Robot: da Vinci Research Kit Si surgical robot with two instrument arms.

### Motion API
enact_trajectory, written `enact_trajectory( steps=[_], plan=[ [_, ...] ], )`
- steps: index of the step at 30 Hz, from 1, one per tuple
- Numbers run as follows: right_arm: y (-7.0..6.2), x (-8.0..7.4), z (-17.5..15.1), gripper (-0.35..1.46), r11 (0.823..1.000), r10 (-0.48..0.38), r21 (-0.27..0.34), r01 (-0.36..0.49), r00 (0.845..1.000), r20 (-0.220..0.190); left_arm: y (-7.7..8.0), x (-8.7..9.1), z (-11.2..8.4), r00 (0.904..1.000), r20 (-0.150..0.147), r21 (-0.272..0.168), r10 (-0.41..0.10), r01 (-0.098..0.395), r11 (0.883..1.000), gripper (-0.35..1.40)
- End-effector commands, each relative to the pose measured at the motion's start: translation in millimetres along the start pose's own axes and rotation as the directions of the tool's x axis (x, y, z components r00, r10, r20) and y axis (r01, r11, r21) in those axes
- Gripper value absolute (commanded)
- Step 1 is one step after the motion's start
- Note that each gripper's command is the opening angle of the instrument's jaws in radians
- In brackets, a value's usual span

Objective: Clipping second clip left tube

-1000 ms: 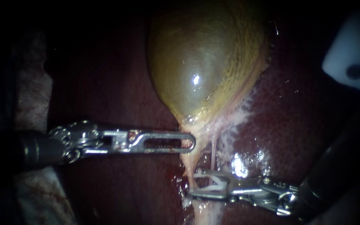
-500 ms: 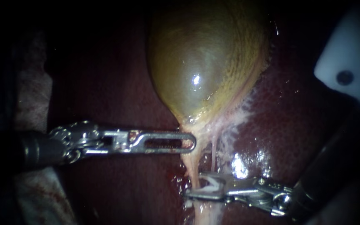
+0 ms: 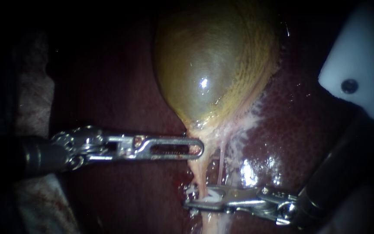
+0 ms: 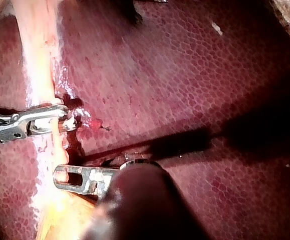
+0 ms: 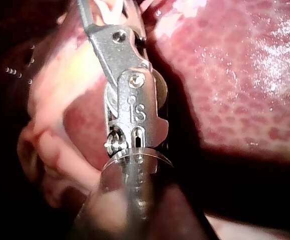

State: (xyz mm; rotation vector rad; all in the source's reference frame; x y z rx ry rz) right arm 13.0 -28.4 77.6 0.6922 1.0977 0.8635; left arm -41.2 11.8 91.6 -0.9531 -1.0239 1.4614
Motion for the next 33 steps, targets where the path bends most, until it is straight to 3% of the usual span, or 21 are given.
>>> enact_trajectory(
  steps=[1, 9, 15, 33],
  plan=[
    [0.1, 0.0, 0.0, 0.03, 1.000, 0.000, -0.001, 0.000, 1.000, 0.000, 0.0, 0.0, 0.0, 1.0000, 0.000, 0.000, 0.000, 0.000, 1.000, -0.35],
    [1.1, -0.2, -0.1, -0.35, 1.000, -0.003, 0.001, 0.003, 1.000, 0.000, 0.0, 0.0, 0.0, 1.0000, 0.000, 0.000, 0.000, 0.000, 1.000, -0.35],
    [1.9, -0.4, -0.6, -0.35, 1.000, -0.006, 0.005, 0.006, 1.000, 0.002, 0.0, 0.0, 0.0, 1.0000, 0.000, 0.000, 0.000, 0.000, 1.000, -0.35],
    [1.8, -0.6, -0.6, -0.35, 1.000, -0.009, 0.010, 0.009, 1.000, 0.004, 0.0, 0.0, 0.2, 1.0000, -0.001, 0.001, 0.000, 0.000, 1.000, -0.35]
  ],
)
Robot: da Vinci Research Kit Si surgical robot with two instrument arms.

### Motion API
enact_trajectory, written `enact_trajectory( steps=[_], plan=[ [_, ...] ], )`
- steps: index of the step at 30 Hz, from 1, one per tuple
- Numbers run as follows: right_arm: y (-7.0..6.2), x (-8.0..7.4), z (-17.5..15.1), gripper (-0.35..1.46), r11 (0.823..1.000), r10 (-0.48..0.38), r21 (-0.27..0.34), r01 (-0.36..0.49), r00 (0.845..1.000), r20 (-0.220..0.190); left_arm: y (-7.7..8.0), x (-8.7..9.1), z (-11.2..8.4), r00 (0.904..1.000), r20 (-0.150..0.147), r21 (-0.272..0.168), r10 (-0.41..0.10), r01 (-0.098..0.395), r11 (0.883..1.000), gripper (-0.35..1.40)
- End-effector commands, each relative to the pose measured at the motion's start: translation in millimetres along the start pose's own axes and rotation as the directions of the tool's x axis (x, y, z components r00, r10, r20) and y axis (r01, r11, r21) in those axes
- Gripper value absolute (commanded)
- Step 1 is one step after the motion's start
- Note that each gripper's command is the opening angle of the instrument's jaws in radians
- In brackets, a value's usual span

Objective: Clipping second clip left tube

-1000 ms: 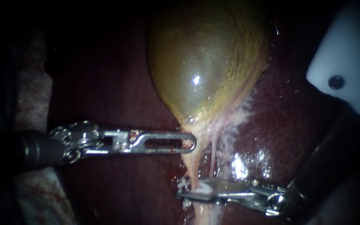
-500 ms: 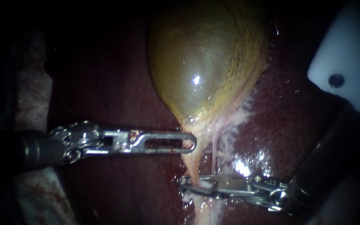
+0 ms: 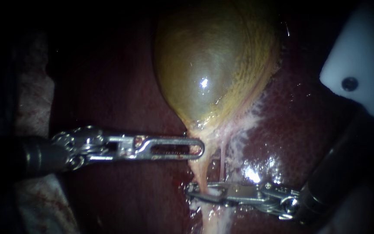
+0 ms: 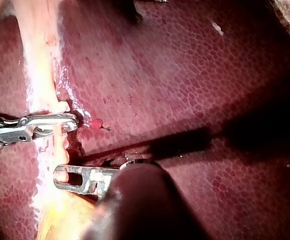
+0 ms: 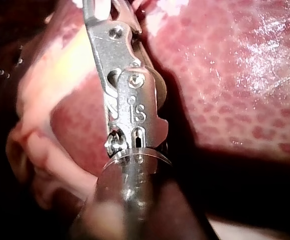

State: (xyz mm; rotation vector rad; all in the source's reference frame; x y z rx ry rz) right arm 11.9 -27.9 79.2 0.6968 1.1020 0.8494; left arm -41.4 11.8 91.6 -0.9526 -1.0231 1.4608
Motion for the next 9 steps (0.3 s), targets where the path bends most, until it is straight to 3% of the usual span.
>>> enact_trajectory(
  steps=[1, 9],
  plan=[
    [0.0, -0.1, 0.0, -0.35, 1.000, 0.000, 0.000, 0.000, 1.000, 0.000, 0.0, 0.0, 0.0, 1.0000, 0.000, 0.000, 0.000, 0.000, 1.000, -0.35],
    [-0.2, -0.1, 0.1, -0.35, 1.000, 0.000, 0.001, 0.000, 1.000, 0.001, 0.0, 0.0, 0.1, 1.0000, 0.002, -0.002, 0.000, 0.000, 1.000, -0.35]
  ],
)
